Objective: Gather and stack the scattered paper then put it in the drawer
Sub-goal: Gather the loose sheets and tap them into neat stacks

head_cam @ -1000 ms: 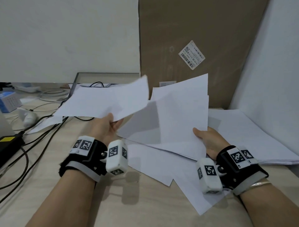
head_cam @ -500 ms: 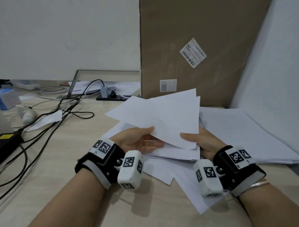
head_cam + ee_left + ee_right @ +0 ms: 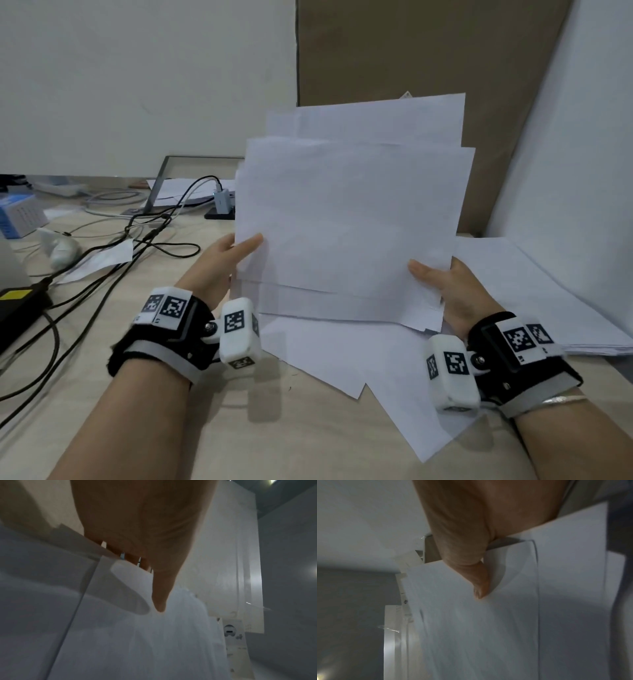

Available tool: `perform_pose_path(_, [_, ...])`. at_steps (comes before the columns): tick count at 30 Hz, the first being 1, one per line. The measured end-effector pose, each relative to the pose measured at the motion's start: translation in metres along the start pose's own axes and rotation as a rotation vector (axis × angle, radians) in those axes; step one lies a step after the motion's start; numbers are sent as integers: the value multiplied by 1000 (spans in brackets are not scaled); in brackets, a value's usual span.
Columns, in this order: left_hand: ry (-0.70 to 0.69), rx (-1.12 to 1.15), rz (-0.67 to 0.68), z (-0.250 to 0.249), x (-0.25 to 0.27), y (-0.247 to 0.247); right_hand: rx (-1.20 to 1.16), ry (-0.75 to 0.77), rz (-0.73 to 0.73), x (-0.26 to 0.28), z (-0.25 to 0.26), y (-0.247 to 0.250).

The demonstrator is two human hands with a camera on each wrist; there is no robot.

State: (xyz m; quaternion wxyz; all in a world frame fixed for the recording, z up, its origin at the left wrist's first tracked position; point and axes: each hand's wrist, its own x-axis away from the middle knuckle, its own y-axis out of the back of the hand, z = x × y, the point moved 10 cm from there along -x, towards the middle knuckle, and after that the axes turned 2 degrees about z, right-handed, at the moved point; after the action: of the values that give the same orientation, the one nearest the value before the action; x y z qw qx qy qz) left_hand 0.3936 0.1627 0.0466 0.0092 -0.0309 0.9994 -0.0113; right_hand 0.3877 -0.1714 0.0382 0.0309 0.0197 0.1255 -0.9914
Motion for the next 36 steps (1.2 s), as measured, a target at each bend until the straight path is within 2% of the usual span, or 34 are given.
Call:
perform_pose_path(6, [-142, 89, -11, -15, -1, 1, -35, 33, 48, 0, 4, -6])
perform_pose_path(10, [-140, 51, 136, -16, 2, -13, -11, 26, 133, 0, 2, -12])
perform_pose_path(14, [-108, 9, 189, -9, 3, -17, -26, 11, 134, 1, 3, -11])
perform_pose_path(19, [36, -38, 213, 13, 0, -16, -53, 21, 91, -2, 5, -7])
perform_pose_path(26, [52, -62, 300, 11, 5, -32, 20, -5, 85, -3, -3, -6])
perform_pose_path(31, [31, 4, 191, 3, 4, -28, 56, -67, 23, -8, -12, 3])
perform_pose_path(35, [-64, -95, -126, -36, 5, -10, 83, -86, 3, -9, -14, 5])
perform_pose_path(36, [-111, -141, -168, -53, 6, -9, 80, -89, -4, -8, -13, 5])
